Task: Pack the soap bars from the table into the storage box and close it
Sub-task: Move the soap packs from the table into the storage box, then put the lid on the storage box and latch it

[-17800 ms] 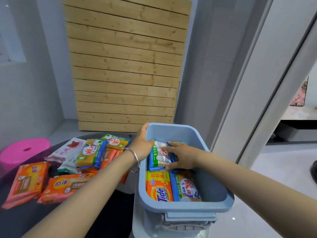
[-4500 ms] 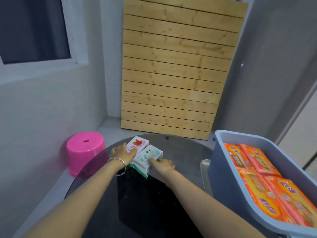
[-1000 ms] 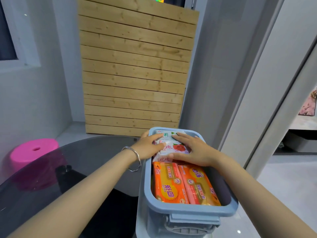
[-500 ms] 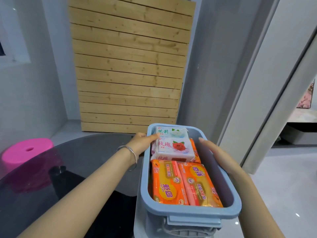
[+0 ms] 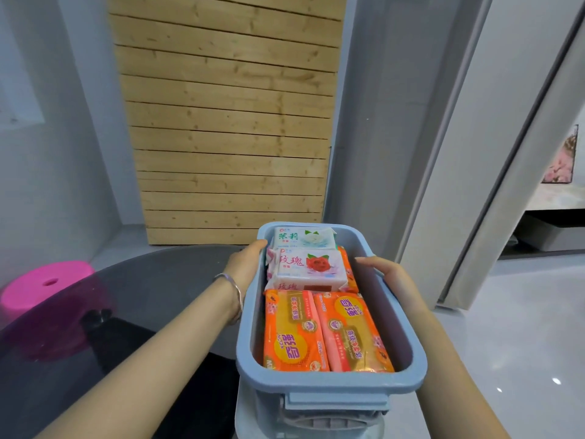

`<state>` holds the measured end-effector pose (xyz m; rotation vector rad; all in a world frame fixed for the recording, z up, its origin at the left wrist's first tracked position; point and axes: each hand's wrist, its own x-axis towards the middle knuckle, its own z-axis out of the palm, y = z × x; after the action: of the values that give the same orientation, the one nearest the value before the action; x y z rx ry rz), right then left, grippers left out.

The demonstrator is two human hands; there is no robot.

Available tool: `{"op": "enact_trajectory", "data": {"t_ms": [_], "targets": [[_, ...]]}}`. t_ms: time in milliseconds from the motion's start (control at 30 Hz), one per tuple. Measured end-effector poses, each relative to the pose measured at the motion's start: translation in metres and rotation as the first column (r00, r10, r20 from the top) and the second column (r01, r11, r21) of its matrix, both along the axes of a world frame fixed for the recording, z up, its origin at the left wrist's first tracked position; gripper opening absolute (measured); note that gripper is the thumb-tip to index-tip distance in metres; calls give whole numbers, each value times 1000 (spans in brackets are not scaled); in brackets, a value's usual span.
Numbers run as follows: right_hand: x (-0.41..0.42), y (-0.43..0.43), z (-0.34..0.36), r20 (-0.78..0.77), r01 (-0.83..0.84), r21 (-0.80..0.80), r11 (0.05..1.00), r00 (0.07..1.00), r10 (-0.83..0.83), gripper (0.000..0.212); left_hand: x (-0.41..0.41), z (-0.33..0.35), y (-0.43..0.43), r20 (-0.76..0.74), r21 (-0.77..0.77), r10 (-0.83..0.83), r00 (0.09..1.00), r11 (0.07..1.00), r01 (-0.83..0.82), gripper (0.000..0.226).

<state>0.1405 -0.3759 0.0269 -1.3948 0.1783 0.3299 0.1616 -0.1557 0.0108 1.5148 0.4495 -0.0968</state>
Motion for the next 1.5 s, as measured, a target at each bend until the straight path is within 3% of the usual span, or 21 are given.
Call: {"op": "enact_trajectory", "data": {"t_ms": [167,300,433,533,600,667,767,800,900,967,1067,1100,1167,1300,1400,1500], "targets": [[-3,4,5,59,-13,85,996,998,8,20,-7,4,8,24,-45,20,1000,999,-19,41],[-6,27,26,90,-51,125,991,995,40,10,-15,18,34,39,-97,-3,999,995,6,40],[-16,64,32,120,-104,223,969,990,78,13,-34,43,71,85,-93,21,996,996,-13,34],[-23,100,20,80,-170,250,953,985,155,50,-50,45,108,106,-26,82,991,997,-79,35],[-27,122,11,72,-192,255,948,981,180,61,-60,40,129,82,3,105,991,994,-105,37],[-31,144,4,55,-213,293,932,977,206,62,-70,32,150,28,53,124,992,991,-126,45],[-37,175,-3,31,-231,316,920,972,233,60,-81,14,183,-38,57,159,987,986,-156,85],[-38,184,-4,30,-238,309,921,970,241,62,-88,14,188,-43,55,171,984,984,-168,88],[-37,201,-15,8,-261,320,911,962,272,68,-101,15,193,23,82,231,973,969,-232,64],[-34,207,-21,5,-264,329,907,961,278,67,-100,10,198,32,75,230,973,970,-232,61],[-28,211,-20,34,-320,342,884,944,328,52,-91,-3,212,-21,80,213,977,974,-211,92],[-28,211,-20,43,-337,358,871,938,345,41,-87,-6,217,-32,113,217,976,971,-212,94],[-26,206,-22,42,-302,342,890,951,307,47,-90,-1,213,10,263,216,976,941,-211,72],[-27,184,-28,63,-225,307,925,974,216,66,-96,9,205,179,633,167,970,735,-243,45],[-33,150,-37,134,-188,174,967,977,166,62,-108,21,184,251,827,-7,968,521,-211,65],[-57,114,-51,205,-217,-131,967,949,241,59,-131,36,138,304,789,-251,919,607,-96,68]]}}
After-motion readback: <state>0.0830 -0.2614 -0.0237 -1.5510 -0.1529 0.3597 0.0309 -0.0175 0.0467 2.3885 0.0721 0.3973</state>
